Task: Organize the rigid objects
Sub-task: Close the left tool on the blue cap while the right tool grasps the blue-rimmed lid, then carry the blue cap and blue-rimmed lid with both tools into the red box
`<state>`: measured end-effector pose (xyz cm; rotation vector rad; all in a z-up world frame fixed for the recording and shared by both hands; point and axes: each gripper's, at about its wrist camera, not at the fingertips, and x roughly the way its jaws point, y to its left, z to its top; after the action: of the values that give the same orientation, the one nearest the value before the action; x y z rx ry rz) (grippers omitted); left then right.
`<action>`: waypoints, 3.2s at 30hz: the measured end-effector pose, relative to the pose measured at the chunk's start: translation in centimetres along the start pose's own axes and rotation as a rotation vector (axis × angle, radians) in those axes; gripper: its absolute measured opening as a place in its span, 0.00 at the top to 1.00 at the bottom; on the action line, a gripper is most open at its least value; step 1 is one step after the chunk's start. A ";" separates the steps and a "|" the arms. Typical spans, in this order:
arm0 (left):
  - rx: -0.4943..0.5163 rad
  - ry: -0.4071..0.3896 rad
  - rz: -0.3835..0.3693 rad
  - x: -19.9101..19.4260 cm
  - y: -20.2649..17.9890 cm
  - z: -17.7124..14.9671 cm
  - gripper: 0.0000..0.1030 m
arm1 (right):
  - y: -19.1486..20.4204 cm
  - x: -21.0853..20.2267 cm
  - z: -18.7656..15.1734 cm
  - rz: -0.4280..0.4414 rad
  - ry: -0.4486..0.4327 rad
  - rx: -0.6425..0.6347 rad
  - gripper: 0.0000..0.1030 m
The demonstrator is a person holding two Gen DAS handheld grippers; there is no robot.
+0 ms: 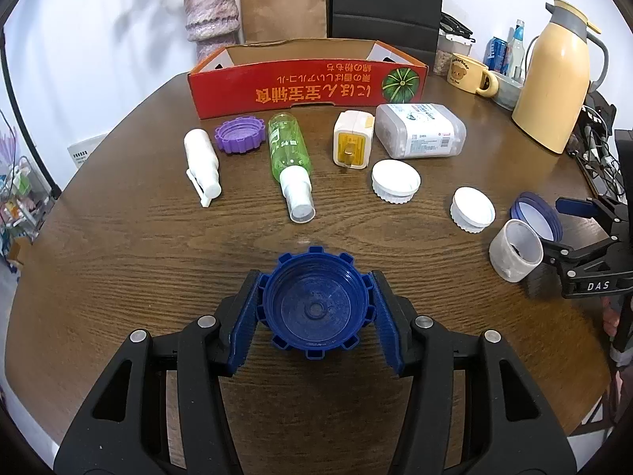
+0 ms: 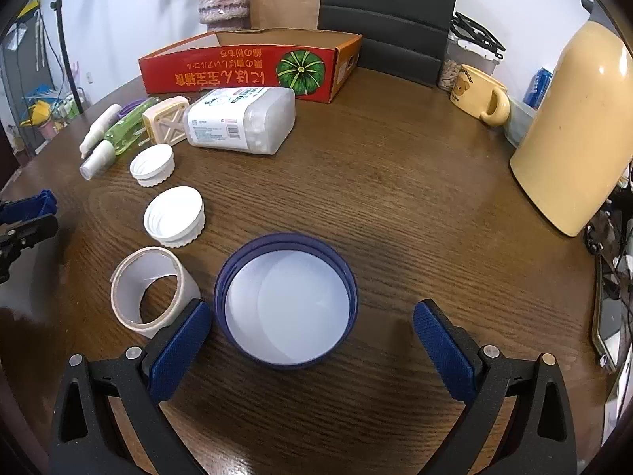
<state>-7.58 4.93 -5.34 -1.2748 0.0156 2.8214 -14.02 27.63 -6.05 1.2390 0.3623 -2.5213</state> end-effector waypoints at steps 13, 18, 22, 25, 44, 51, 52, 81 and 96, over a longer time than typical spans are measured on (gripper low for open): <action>-0.006 -0.012 -0.004 -0.1 0.5 0.5 0.52 | 0.6 -0.2 0.3 0.062 -0.025 0.040 0.31; -0.008 -0.027 -0.006 -0.4 0.8 0.9 0.52 | 1.3 -0.7 0.6 0.059 -0.052 0.039 0.31; -0.010 -0.036 -0.008 -0.5 0.9 1.3 0.52 | 1.5 -1.1 1.1 0.051 -0.069 0.054 0.31; -0.010 -0.046 -0.008 -0.6 1.2 1.8 0.52 | 1.6 -1.3 1.6 0.050 -0.081 0.072 0.31; 0.021 -0.139 -0.031 -1.7 2.9 6.7 0.52 | 4.6 -3.6 7.1 0.040 -0.194 0.067 0.31; 0.022 -0.163 -0.037 -1.5 3.4 8.9 0.52 | 5.1 -3.7 9.7 0.052 -0.233 0.096 0.31; 0.019 -0.166 -0.039 -1.4 3.6 9.3 0.52 | 5.2 -3.7 10.0 0.055 -0.239 0.100 0.31; -0.100 -0.266 0.027 2.8 6.0 19.0 0.52 | 6.3 0.7 20.7 0.049 -0.305 0.144 0.31; -0.127 -0.247 0.051 6.7 6.6 22.5 0.52 | 4.6 4.4 25.0 0.022 -0.272 0.141 0.31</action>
<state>-29.21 -0.80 4.43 -0.9480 -0.1436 3.0465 -32.82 13.78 4.83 0.9208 0.1082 -2.6876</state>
